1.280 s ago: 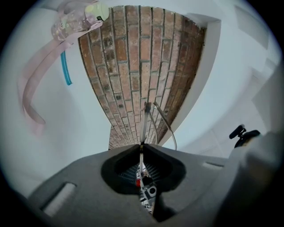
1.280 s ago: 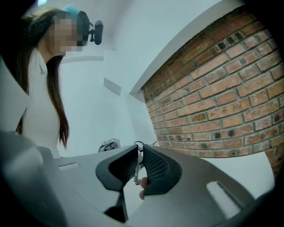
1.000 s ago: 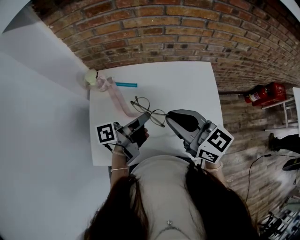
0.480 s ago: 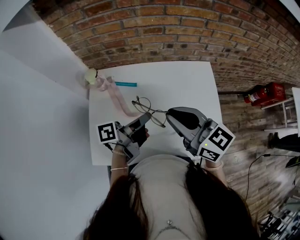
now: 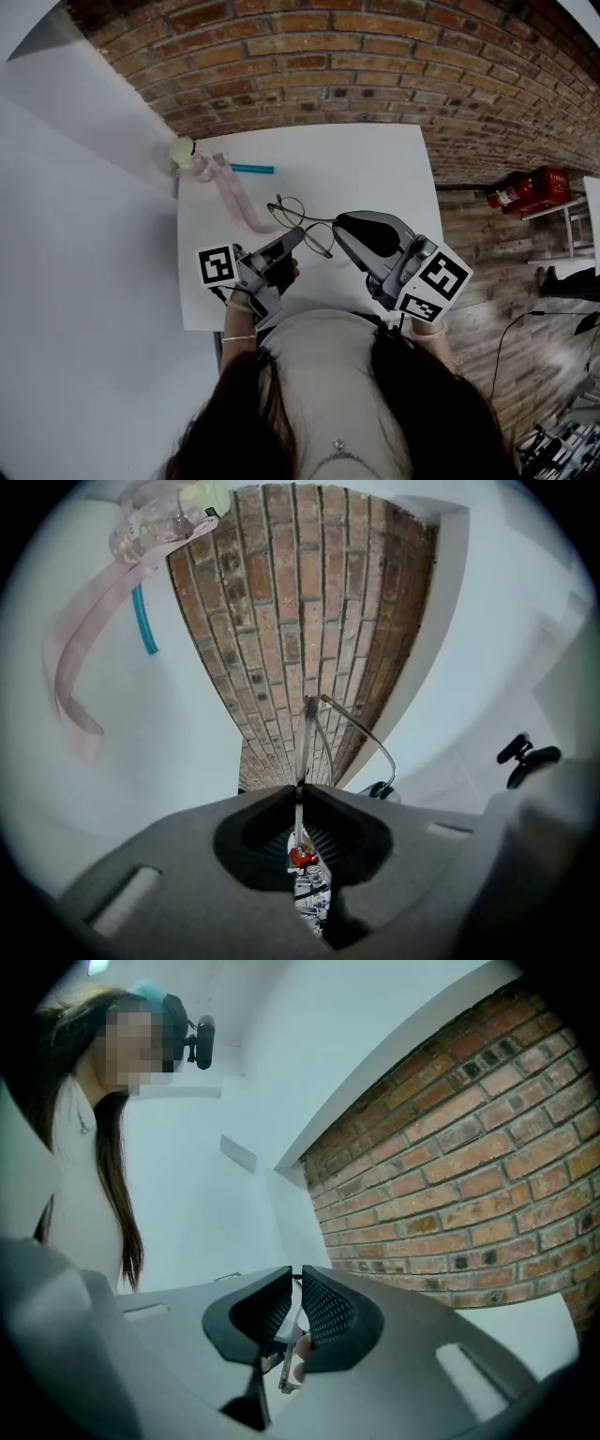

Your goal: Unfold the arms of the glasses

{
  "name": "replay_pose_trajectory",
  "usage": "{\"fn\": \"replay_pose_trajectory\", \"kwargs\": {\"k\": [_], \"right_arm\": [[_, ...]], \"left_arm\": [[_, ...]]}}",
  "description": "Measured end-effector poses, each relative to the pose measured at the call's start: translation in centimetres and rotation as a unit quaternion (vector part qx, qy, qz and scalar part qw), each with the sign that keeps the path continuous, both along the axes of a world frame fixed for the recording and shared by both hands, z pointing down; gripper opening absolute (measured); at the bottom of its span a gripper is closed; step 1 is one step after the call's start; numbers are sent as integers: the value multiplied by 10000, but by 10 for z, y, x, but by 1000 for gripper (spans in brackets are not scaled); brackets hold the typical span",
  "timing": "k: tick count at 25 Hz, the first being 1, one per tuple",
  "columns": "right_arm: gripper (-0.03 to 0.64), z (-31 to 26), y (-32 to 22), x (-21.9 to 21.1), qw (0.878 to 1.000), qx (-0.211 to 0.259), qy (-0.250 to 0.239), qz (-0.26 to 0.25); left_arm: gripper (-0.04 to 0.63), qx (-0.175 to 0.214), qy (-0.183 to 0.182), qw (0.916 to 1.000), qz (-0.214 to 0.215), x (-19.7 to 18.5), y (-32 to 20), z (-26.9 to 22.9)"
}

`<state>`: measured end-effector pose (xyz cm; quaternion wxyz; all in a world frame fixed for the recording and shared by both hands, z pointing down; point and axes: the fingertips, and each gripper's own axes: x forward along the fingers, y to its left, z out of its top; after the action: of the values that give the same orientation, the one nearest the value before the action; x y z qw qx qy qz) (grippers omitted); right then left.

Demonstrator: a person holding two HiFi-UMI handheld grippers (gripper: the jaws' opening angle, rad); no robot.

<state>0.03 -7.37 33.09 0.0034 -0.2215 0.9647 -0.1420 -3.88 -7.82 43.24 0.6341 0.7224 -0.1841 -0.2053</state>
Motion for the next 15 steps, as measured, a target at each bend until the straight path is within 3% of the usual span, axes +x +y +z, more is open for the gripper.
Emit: {"fn": "replay_pose_trajectory", "kwargs": {"k": [15], "right_arm": [[37, -7, -5, -1, 9999, 111, -24, 28]], "left_arm": [[21, -29, -24, 9999, 108, 5, 2, 5]]}}
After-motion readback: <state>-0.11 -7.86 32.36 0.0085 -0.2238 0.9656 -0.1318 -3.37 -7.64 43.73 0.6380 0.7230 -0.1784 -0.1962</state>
